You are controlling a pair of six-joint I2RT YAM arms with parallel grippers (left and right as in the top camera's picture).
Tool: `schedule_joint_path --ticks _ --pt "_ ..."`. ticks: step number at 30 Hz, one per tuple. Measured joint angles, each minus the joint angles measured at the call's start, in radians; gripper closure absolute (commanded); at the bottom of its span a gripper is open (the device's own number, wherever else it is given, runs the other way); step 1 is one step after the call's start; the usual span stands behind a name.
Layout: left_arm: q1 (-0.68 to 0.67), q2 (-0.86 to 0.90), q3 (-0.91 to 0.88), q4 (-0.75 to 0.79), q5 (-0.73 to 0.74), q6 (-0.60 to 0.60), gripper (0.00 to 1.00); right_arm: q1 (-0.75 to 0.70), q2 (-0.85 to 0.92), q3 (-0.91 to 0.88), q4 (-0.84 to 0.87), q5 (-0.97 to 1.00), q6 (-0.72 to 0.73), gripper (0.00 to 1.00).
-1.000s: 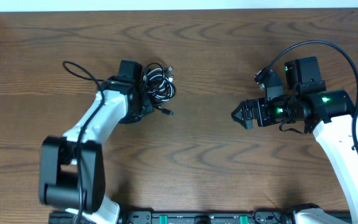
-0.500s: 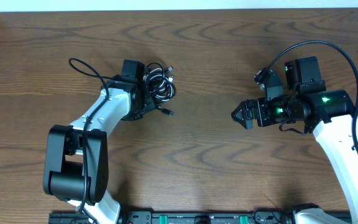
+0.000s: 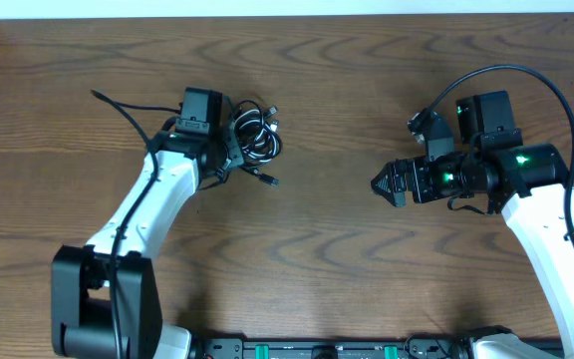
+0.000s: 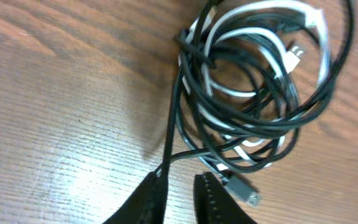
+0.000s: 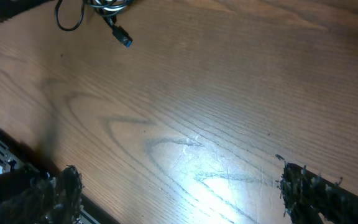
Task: Untangle cables
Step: 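Lower the left gripper onto the cable bundle's left side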
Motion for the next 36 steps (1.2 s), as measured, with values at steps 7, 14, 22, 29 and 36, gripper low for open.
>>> schedule_joint_path --ticks 7,14,22,29,36 --pt "0.000 0.016 0.000 -0.001 0.000 -0.001 0.92 0.000 0.000 0.000 0.000 0.000 0.000 0.01" --pt "0.000 0.069 0.000 -0.029 0.030 -0.002 0.92 0.000 0.000 0.000 0.000 0.000 0.000 0.01" --pt "-0.001 0.076 0.000 -0.177 0.120 -0.006 0.92 0.000 0.000 0.000 0.000 0.000 0.000 0.01" --pt "-0.002 0.076 0.000 -0.415 0.150 -0.006 0.92 0.000 0.000 0.000 0.000 0.000 0.000 0.01" --pt "-0.002 0.076 0.000 -0.582 0.268 0.055 0.92 0.000 0.000 0.000 0.000 0.000 0.000 0.01"
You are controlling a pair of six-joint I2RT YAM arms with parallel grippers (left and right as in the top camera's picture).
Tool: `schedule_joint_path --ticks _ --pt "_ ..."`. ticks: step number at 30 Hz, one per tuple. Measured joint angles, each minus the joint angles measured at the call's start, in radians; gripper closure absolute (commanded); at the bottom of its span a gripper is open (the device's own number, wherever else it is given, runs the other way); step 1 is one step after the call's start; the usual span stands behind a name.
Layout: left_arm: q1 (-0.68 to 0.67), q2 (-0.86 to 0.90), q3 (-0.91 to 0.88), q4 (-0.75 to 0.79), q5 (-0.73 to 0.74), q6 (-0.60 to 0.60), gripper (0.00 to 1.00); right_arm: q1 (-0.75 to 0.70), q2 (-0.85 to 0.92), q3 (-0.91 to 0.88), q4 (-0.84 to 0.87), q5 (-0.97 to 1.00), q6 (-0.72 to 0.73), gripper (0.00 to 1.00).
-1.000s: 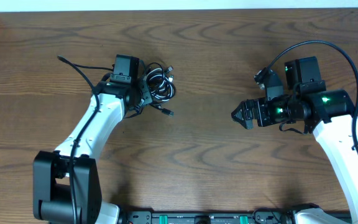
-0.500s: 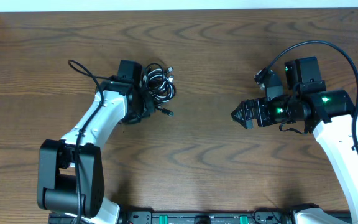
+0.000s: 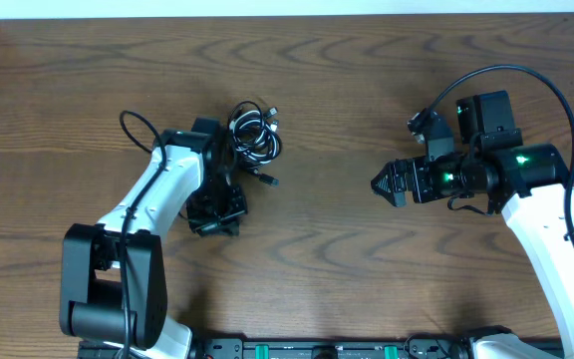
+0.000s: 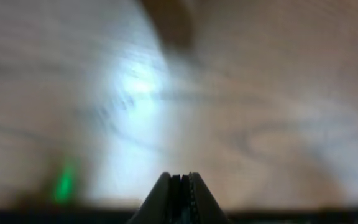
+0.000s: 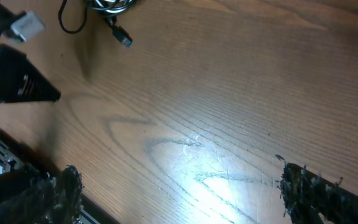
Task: Untangle cables
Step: 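Lower the left gripper onto the cable bundle's left side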
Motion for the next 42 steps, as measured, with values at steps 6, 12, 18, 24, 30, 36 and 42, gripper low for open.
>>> schedule_joint_path --ticks 6,12,18,24,30,36,42 --pt "0.000 0.000 0.000 -0.134 0.069 0.045 0.92 0.000 0.000 0.000 0.000 0.000 0.000 0.01" --pt "0.000 0.000 0.000 -0.138 0.079 0.060 0.55 0.000 0.000 0.000 0.000 0.000 0.000 0.01" --pt "0.000 0.000 0.000 -0.004 0.026 0.066 0.22 0.000 0.000 0.000 0.000 0.000 0.000 0.01" --pt "0.000 0.000 0.000 0.153 -0.053 0.067 0.22 0.000 0.000 0.000 0.000 0.000 0.000 0.01" --pt "0.000 0.000 0.000 0.381 -0.127 0.068 0.37 0.000 0.000 0.000 0.000 0.000 0.000 0.01" --pt "0.000 0.000 0.000 0.493 -0.240 0.067 0.51 0.000 0.000 0.000 0.000 0.000 0.000 0.01" --pt "0.000 0.000 0.000 0.525 -0.280 0.067 0.51 0.000 0.000 0.000 0.000 0.000 0.000 0.01"
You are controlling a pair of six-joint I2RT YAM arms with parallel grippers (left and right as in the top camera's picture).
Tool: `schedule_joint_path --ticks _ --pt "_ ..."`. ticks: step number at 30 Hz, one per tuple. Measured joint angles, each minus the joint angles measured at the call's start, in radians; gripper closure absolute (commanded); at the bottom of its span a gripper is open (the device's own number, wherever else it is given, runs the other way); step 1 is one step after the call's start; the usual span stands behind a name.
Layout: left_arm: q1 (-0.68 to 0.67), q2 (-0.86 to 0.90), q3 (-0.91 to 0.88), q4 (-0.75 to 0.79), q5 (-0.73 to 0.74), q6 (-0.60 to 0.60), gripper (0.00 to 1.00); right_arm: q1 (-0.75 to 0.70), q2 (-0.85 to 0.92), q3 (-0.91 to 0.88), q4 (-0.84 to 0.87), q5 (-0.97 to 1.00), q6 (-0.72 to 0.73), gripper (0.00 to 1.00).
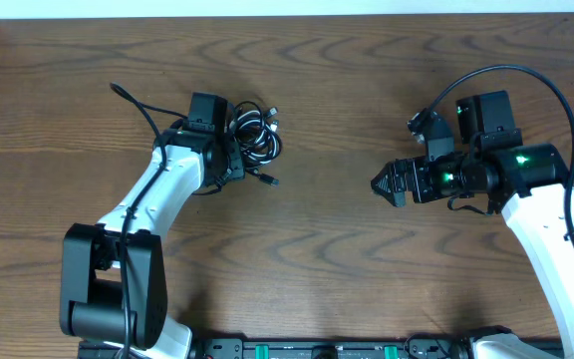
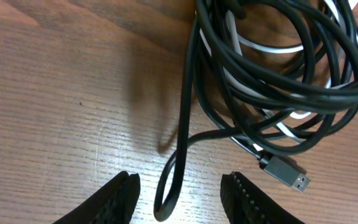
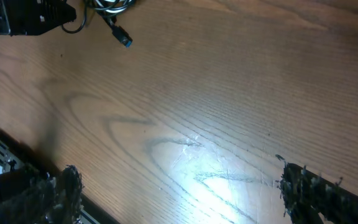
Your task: Untangle cables
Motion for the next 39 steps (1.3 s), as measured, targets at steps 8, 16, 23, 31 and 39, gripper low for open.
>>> schedule_joint_path --ticks 8,16,23,31,39 --pt "0.000 0.011 -0.018 0.086 -0.015 -0.007 0.77 0.000 0.000 0.000 0.000 0.000 0.000 0.01" --pt "0.000 0.021 -0.027 0.102 -0.017 -0.013 0.92 0.000 0.000 0.000 0.000 0.000 0.000 0.01" --pt "0.000 0.021 -0.031 0.101 0.028 -0.023 0.92 0.000 0.000 0.000 0.000 0.000 0.000 0.01" --pt "0.000 0.021 -0.032 -0.039 0.286 -0.028 0.92 0.000 0.000 0.000 0.000 0.000 0.000 0.01" --pt "0.000 0.021 -0.035 -0.385 0.382 -0.026 0.93 0.000 0.000 0.000 0.000 0.000 0.000 0.01"
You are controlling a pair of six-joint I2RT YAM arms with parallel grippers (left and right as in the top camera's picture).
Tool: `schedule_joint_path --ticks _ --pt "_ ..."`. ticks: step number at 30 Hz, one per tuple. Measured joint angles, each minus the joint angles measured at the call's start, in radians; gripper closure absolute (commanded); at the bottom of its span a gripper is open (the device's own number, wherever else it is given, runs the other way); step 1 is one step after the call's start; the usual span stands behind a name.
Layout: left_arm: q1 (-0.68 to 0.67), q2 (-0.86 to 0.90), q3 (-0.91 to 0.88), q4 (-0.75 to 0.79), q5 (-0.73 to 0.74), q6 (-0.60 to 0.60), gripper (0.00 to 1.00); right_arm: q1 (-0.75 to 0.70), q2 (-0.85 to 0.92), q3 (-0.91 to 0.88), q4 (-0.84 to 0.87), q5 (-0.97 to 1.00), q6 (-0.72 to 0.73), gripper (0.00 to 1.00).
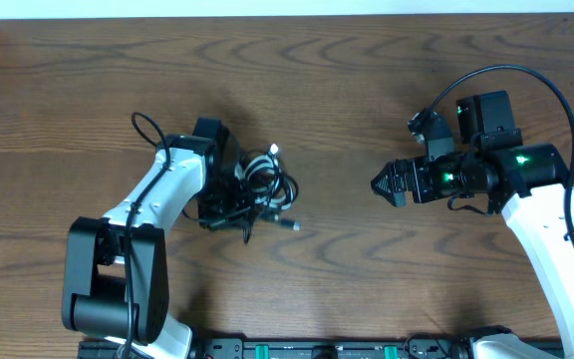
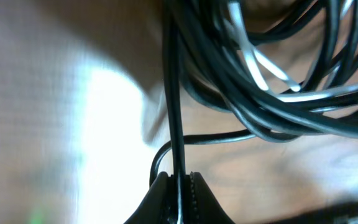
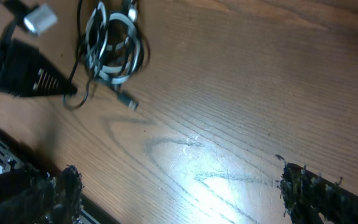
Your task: Untangle cables
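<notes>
The tangled bundle of black and white cables [image 1: 267, 182] lies left of the table's middle, with a USB plug [image 1: 289, 223] sticking out toward the front. My left gripper [image 1: 232, 214] sits at the bundle's front-left edge, shut on one black strand [image 2: 178, 149] that runs up into the coils [image 2: 272, 81]. In the right wrist view the bundle [image 3: 114, 50] shows at top left. My right gripper [image 1: 382, 184] hangs open over bare wood at the right, apart from the cables, nothing between its fingers [image 3: 306, 186].
The wooden table [image 1: 367, 80] stretches on all sides of the bundle. A dark rail with connectors [image 1: 317, 349] runs along the front edge. The left arm's own black lead [image 1: 147, 130] loops up behind its wrist.
My left gripper was open at the bundle's left side; now it is shut on a black strand. The whole bundle lies nearer the front and slightly right. The right arm is unchanged.
First my left fingers stood close together at a black strand by the bundle at the back. Then the gripper was shut nearer the front, the bundle still in place. It was then open at the bundle again. Now it grips a strand and the bundle has shifted forward.
</notes>
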Motion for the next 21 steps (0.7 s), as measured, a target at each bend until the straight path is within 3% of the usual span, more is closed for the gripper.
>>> schedule_joint_path --ticks 8,10,13,16,19,21 --pt "0.000 0.000 0.000 -0.156 0.013 0.045 0.92 0.000 0.000 0.000 0.000 0.000 0.000 0.01" --pt "0.000 0.000 0.000 -0.170 0.013 0.051 0.60 0.000 0.000 0.000 0.000 0.000 0.000 0.01" --pt "0.000 0.000 0.000 -0.182 0.017 0.054 0.32 0.000 0.000 0.000 0.000 0.000 0.000 0.01" --pt "0.000 0.000 0.000 -0.190 0.019 0.057 0.23 0.000 0.000 0.000 0.000 0.000 0.000 0.01" --pt "0.000 0.000 -0.001 -0.160 0.019 0.058 0.22 0.000 0.000 0.000 0.000 0.000 0.000 0.01" --pt "0.000 0.000 -0.001 -0.130 0.020 0.059 0.13 0.000 0.000 0.000 0.000 0.000 0.000 0.01"
